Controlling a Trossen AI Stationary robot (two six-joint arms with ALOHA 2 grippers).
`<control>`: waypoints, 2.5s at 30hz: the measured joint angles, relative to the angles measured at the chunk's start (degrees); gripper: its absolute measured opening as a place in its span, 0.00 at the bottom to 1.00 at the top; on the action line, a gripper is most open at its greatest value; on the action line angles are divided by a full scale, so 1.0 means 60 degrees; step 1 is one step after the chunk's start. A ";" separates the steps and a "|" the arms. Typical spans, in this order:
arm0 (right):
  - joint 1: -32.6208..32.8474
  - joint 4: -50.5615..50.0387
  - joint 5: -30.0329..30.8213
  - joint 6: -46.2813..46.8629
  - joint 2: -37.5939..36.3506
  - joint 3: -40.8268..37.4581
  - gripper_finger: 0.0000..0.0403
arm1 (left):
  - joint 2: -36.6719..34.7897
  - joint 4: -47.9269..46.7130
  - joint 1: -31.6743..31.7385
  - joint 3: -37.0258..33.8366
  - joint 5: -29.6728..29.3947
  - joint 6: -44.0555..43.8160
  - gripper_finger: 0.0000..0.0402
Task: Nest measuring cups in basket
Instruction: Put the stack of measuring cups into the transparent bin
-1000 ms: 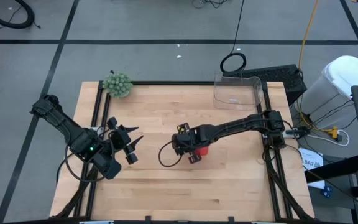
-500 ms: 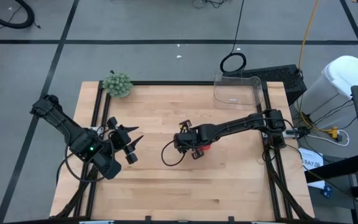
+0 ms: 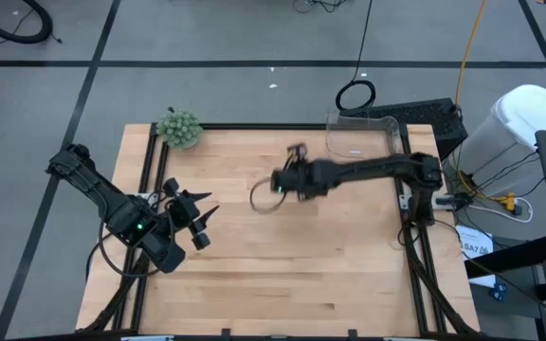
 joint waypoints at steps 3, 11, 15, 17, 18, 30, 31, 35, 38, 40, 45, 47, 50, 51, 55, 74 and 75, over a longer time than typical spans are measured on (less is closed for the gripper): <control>-0.0662 -0.0027 0.0901 -0.0406 -0.0494 -0.0001 0.05 | 0.0000 0.0004 0.0000 0.0000 0.0000 -0.0005 0.45; -0.2531 -0.0126 0.1354 -0.0872 -0.1999 0.0000 0.05 | 0.0000 0.0000 -0.0125 0.0000 -0.0004 -0.0007 0.45; -0.3363 -0.0387 0.1482 -0.1171 -0.2247 0.0000 0.05 | 0.0000 -0.0002 -0.0226 0.0000 -0.0079 -0.0036 0.45; -0.3757 -0.0574 0.1483 -0.1241 -0.2251 0.0000 0.05 | 0.0000 0.0000 -0.0290 0.0000 -0.0080 -0.0077 0.45; -0.3947 -0.0679 0.1486 -0.1268 -0.2251 -0.0007 0.05 | 0.0000 0.0000 -0.0326 0.0000 -0.0080 -0.0108 0.45; -0.5302 0.0391 0.1777 -0.1903 -0.2247 -0.2275 0.05 | 0.0000 -0.0002 -0.0871 0.0000 -0.0239 -0.0382 0.45; -0.5346 0.0613 0.1777 -0.1953 -0.2250 -0.2438 0.05 | 0.0000 -0.0002 -0.0880 0.0000 -0.0240 -0.0382 0.45; -0.5597 0.1468 0.1769 -0.2376 -0.2248 -0.3089 0.05 | 0.0000 -0.0003 -0.0885 0.0000 -0.0241 -0.0382 0.45; -0.5779 0.1755 0.1761 -0.2461 -0.2253 -0.3535 0.05 | 0.0000 -0.0004 -0.0885 0.0000 -0.0244 -0.0382 0.45; -0.5878 0.1813 0.1747 -0.2522 -0.2251 -0.3835 0.05 | 0.0000 -0.0004 -0.0885 0.0000 -0.0244 -0.0382 0.45; -0.6137 0.2316 0.1719 -0.2528 -0.2251 -0.4376 0.05 | 0.0000 -0.0003 -0.0885 0.0000 -0.0413 -0.0379 0.45; -0.6189 0.2715 0.1723 -0.2640 -0.2251 -0.4520 0.05 | 0.0000 -0.0002 -0.0885 0.0000 -0.0472 -0.0379 0.45; -0.6226 0.3468 0.1701 -0.2903 -0.2251 -0.4651 0.05 | 0.0000 0.0000 -0.0885 0.0000 -0.0503 -0.0379 0.45; -0.6226 0.3736 0.1697 -0.3001 -0.2251 -0.4672 0.05 | 0.0000 0.0000 -0.0885 0.0000 -0.0503 -0.0377 0.45; -0.6226 0.4185 0.1384 -0.3201 -0.2246 -0.4703 0.05 | 0.0000 0.0000 -0.0885 0.0000 -0.0518 -0.0379 0.45; -0.6341 0.4977 0.0994 -0.3096 -0.0832 -0.4703 0.05 | 0.0000 0.0004 -0.0885 0.0000 -0.0678 -0.0332 0.45; -0.6346 0.5044 0.0994 -0.3102 -0.0840 -0.4703 0.05 | 0.0000 0.0004 -0.0885 0.0000 -0.0681 -0.0313 0.45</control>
